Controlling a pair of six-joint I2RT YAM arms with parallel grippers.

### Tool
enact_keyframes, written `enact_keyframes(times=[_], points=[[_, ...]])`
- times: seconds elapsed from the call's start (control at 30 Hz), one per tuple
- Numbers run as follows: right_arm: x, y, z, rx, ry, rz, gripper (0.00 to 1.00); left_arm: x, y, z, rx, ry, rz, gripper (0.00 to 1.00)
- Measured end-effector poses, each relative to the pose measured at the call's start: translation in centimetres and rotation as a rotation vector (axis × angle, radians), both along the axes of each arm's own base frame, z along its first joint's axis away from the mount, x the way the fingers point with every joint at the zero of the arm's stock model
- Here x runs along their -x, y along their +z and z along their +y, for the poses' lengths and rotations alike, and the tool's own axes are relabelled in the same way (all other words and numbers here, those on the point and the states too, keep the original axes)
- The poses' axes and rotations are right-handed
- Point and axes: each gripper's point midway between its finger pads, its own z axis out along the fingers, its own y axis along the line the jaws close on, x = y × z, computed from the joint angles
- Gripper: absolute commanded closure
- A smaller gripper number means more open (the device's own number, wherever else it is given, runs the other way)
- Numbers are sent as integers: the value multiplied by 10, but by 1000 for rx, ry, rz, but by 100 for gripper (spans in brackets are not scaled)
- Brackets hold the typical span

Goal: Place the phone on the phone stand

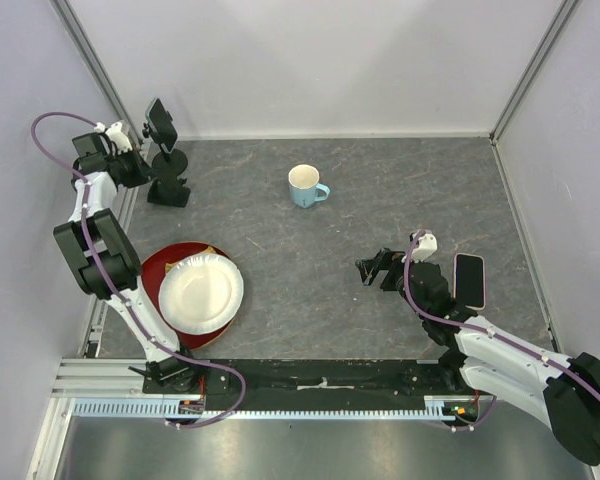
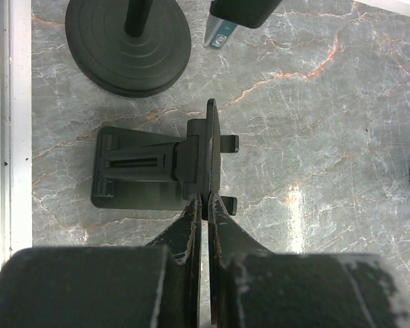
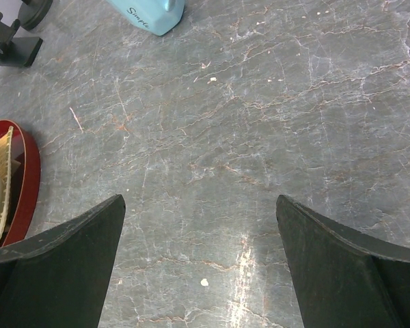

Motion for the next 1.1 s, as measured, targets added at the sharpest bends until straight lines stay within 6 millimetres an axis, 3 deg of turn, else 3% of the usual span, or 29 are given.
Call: enact_keyframes(times=[0.53,0.6,0.63,0.67,0.7,0.73,0.77,0.97,1.1], points=[[0,0,0,0,1,0,2,11,-13,17,86,86,7,97],[0,0,0,0,1,0,2,11,-13,17,83,87,-3,88],[0,0,0,0,1,0,2,11,-13,17,81,88,-9,69],[0,0,0,0,1,0,2,11,-13,17,84,91,-12,60],[0,0,0,0,1,0,2,10,-13,18,83,95,-17,39],[0,0,0,0,1,0,2,11,-14,19,86,107,-14,26],[0,0,1,-1,3,0,2,12,-17,20,90,118,-6,20],[0,0,1,-2,5,0,2,24,-25,27,114,218,24,7],[1,0,2,-3,10,1,2,46,2,28,114,346,-25,8]])
